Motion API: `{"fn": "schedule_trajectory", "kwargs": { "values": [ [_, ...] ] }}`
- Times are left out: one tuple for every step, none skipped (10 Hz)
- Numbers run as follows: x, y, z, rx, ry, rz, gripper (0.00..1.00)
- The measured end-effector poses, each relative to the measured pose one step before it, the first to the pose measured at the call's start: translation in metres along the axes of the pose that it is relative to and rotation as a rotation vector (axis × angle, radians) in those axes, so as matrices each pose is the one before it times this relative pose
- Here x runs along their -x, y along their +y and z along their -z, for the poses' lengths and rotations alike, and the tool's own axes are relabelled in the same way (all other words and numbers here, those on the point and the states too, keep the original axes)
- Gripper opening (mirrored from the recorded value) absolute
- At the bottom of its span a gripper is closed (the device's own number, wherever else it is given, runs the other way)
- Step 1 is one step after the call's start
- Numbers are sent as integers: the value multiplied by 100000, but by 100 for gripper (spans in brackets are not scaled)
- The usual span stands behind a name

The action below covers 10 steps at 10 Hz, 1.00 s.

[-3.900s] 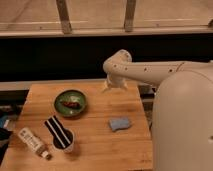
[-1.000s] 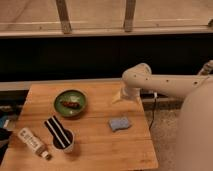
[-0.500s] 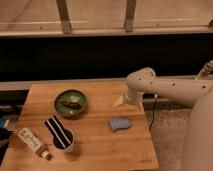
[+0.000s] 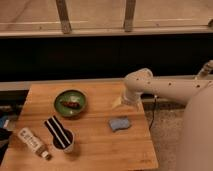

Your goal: Wipe the white sponge on the table

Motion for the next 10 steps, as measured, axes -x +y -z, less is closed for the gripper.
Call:
{"fn": "schedule_trajectory", "kwargs": {
  "values": [
    [-668, -73, -1078, -542, 1818, -541, 80],
    [-1012, -820, -670, -788, 1525, -1148, 80],
    [-710, -728, -95, -257, 798, -904, 80],
    [-431, -535, 9, -100, 397, -805, 80],
    [-481, 7, -112, -62, 803, 119, 80],
    [-655, 401, -290, 83, 1136, 624, 80],
    [-621, 728, -596, 185, 1482, 1240, 80],
    [-229, 589, -618, 42, 1357, 1031, 80],
    [69, 456, -446, 214, 1055, 465, 80],
    [49, 254, -335, 125, 954, 675, 80]
  ]
}}
